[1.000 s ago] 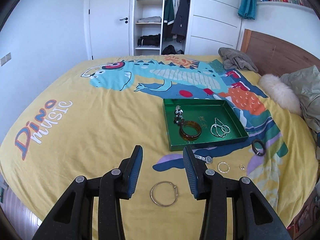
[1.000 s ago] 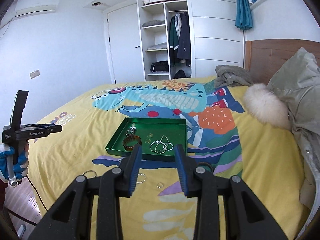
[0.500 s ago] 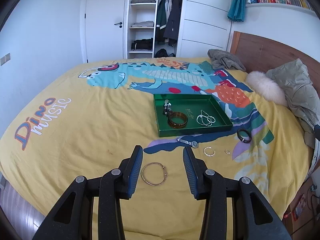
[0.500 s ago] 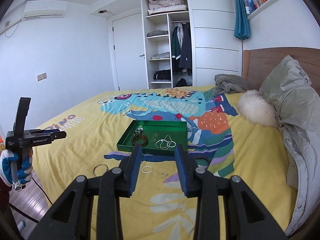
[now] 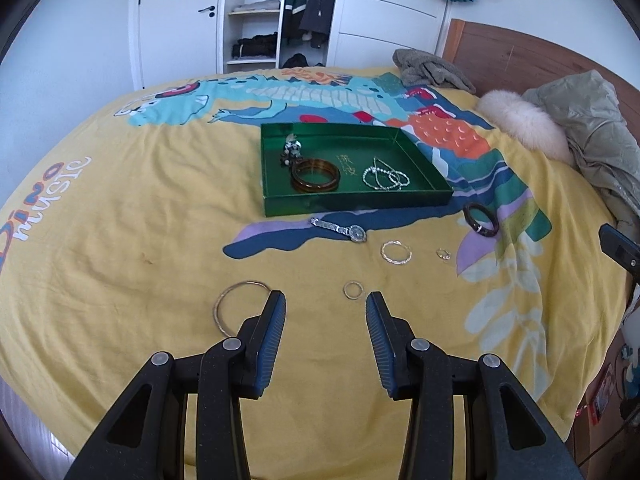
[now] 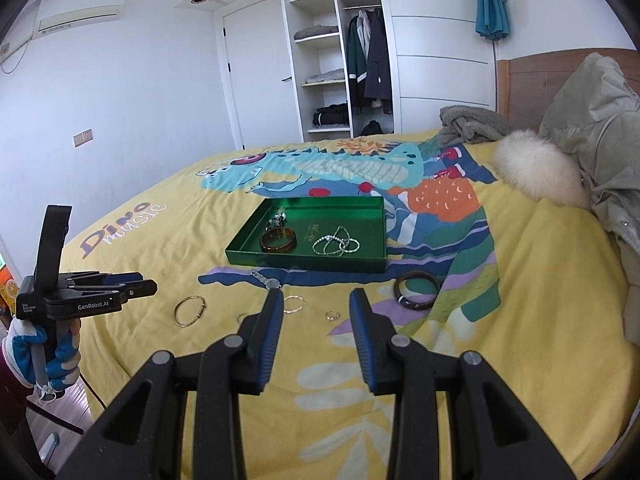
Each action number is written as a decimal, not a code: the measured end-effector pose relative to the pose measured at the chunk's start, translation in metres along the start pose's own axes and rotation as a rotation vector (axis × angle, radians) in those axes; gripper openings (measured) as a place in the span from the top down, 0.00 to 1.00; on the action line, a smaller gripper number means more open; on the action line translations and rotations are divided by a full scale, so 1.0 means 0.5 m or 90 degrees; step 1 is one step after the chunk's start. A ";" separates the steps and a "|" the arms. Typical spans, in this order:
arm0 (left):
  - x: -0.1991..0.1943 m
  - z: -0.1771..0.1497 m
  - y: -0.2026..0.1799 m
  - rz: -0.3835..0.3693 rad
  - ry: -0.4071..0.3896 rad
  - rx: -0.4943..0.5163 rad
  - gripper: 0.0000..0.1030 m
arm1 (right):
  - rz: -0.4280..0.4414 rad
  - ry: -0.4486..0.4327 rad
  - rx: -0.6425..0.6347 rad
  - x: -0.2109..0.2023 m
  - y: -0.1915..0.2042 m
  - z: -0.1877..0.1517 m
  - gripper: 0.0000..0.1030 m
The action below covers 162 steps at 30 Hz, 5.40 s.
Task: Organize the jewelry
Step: 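Withdraw both open tools from the tray toward the remaining jewelry, then grasp the plain silver ring with the left tool while the right tool grasps the stone-set silver ring, then carry both small rings over the green tray and lower them, then open both tools to drop the rings into the tray, then withdraw both open tools toward the remaining jewelry on the duvet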
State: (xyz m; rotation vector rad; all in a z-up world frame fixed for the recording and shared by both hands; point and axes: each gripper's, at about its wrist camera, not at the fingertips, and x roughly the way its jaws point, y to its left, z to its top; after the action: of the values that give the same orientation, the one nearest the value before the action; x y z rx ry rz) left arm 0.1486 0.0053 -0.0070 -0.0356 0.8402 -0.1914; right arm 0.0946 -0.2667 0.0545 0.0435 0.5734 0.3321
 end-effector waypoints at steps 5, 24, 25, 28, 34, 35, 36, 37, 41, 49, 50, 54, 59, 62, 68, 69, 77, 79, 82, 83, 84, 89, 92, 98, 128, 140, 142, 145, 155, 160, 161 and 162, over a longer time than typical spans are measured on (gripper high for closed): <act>0.082 -0.014 -0.032 -0.009 0.036 0.026 0.60 | 0.013 0.037 0.008 0.078 -0.025 -0.025 0.68; 0.288 -0.016 -0.052 -0.002 0.098 0.054 0.60 | 0.068 0.162 -0.007 0.366 -0.054 -0.082 0.68; 0.290 -0.015 -0.054 -0.001 0.096 0.058 0.60 | 0.069 0.167 -0.008 0.377 -0.054 -0.083 0.68; 0.294 -0.015 -0.057 -0.002 0.091 0.064 0.63 | 0.068 0.181 -0.013 0.408 -0.053 -0.086 0.68; 0.299 -0.021 -0.064 0.000 0.083 0.079 0.69 | 0.058 0.199 -0.010 0.449 -0.058 -0.091 0.69; 0.300 -0.021 -0.066 0.000 0.082 0.083 0.70 | 0.056 0.201 -0.008 0.454 -0.060 -0.092 0.69; 0.300 -0.022 -0.067 0.001 0.080 0.087 0.72 | 0.057 0.203 -0.008 0.459 -0.061 -0.092 0.69; 0.300 -0.024 -0.069 0.001 0.079 0.091 0.73 | 0.057 0.204 -0.010 0.461 -0.061 -0.093 0.69; 0.303 -0.025 -0.074 0.001 0.078 0.095 0.81 | 0.048 0.208 -0.020 0.466 -0.055 -0.098 0.73; 0.301 -0.023 -0.070 -0.004 0.078 0.081 0.81 | 0.025 0.208 -0.020 0.458 -0.054 -0.099 0.83; 0.300 -0.022 -0.069 -0.004 0.078 0.078 0.81 | 0.023 0.206 -0.018 0.454 -0.052 -0.100 0.83; 0.289 -0.020 -0.065 -0.009 0.076 0.064 0.81 | 0.022 0.195 -0.005 0.434 -0.052 -0.098 0.83; 0.263 -0.021 -0.059 -0.015 0.068 0.054 0.81 | 0.019 0.179 0.004 0.398 -0.050 -0.093 0.83; 0.245 -0.015 -0.058 -0.021 0.059 0.048 0.81 | 0.018 0.169 0.005 0.378 -0.047 -0.087 0.83; 0.204 0.018 -0.046 -0.031 0.029 0.043 0.81 | 0.013 0.147 -0.003 0.346 -0.039 -0.058 0.83; 0.199 0.028 -0.042 -0.033 0.024 0.041 0.81 | 0.013 0.142 -0.004 0.343 -0.037 -0.051 0.83; 0.200 0.137 -0.020 -0.030 -0.006 0.033 0.81 | 0.000 0.106 -0.017 0.347 -0.037 0.027 0.83; 0.212 0.176 -0.015 -0.024 -0.011 0.031 0.81 | -0.003 0.096 -0.014 0.358 -0.045 0.053 0.83; 0.245 0.230 -0.007 -0.007 -0.011 0.024 0.81 | -0.011 0.084 -0.010 0.387 -0.057 0.096 0.83; 0.260 0.246 -0.003 -0.004 -0.008 0.021 0.81 | -0.015 0.080 -0.010 0.401 -0.062 0.112 0.83; 0.277 0.263 0.000 -0.001 -0.004 0.016 0.81 | -0.018 0.078 -0.009 0.414 -0.066 0.125 0.83; 0.367 0.307 0.009 0.026 0.020 0.013 0.81 | -0.028 0.079 0.007 0.506 -0.097 0.173 0.83; 0.415 0.312 0.014 0.042 0.036 0.019 0.81 | -0.032 0.096 0.006 0.571 -0.106 0.180 0.83; 0.476 0.307 0.028 0.057 0.055 0.029 0.81 | -0.047 0.148 0.022 0.694 -0.133 0.169 0.83; 0.230 0.375 0.022 0.077 -0.034 0.057 0.68 | -0.079 0.073 -0.007 0.464 -0.099 0.246 0.76; -0.122 0.292 0.086 0.121 -0.129 0.030 0.63 | -0.065 -0.047 -0.008 0.102 -0.009 0.305 0.70; -0.167 0.266 0.101 0.121 -0.141 0.021 0.63 | -0.071 -0.058 -0.017 0.050 0.007 0.295 0.70; -0.216 0.231 0.113 0.125 -0.154 0.014 0.63 | -0.073 -0.070 -0.023 -0.008 0.024 0.281 0.70; -0.293 0.149 0.144 0.115 -0.171 -0.001 0.60 | -0.079 -0.098 -0.025 -0.142 0.060 0.223 0.63; -0.289 0.120 0.151 0.108 -0.168 -0.006 0.53 | -0.073 -0.091 -0.025 -0.151 0.071 0.190 0.61; -0.283 0.113 0.153 0.104 -0.164 -0.007 0.52 | -0.071 -0.086 -0.023 -0.149 0.072 0.181 0.60; -0.277 0.107 0.154 0.102 -0.159 -0.009 0.52 | -0.070 -0.082 -0.022 -0.146 0.074 0.173 0.60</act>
State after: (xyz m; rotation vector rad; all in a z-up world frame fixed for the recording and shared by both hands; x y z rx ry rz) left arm 0.1102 0.1040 0.1223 -0.0048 0.5918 -0.0289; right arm 0.0725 -0.2509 0.1704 0.0005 0.4405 0.2308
